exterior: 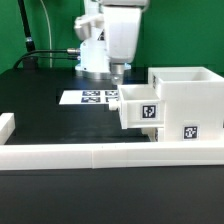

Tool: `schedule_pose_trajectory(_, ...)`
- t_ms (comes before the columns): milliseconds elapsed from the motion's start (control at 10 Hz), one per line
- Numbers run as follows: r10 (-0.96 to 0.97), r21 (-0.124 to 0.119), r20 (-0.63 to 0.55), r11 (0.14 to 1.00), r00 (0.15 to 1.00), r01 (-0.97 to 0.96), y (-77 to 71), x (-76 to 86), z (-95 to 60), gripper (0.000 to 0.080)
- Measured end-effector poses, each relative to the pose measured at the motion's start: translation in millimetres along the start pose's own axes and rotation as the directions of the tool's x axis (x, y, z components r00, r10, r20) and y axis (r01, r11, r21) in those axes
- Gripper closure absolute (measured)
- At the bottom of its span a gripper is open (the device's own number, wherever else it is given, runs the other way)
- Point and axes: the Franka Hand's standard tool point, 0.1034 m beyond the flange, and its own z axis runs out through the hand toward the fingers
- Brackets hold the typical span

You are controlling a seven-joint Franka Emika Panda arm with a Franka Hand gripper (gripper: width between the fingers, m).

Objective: Assemble drawer

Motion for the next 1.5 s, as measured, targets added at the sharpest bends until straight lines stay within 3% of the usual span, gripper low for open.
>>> schedule_pose_trajectory(400, -0.002, 0.010, -0.060, 1.000, 0.998, 0.003, -2.1, -18.1, 6.1, 0.0151)
schedule_pose_trajectory(800, 0.022, 0.035, -0.199, 0.999, 0.980, -0.015, 12.8, -20.9, 35.5, 0.0151)
schedule_pose_trajectory(1200, 0.151, 0.078, -0.201, 0.987, 0.968, -0.138, 11.2, 16.7, 43.6, 0.0151)
schedule_pose_trajectory(1500, 0.187, 0.086, -0.204, 0.981, 0.961, -0.172, 12.4, 42.4, 41.2, 0.0151)
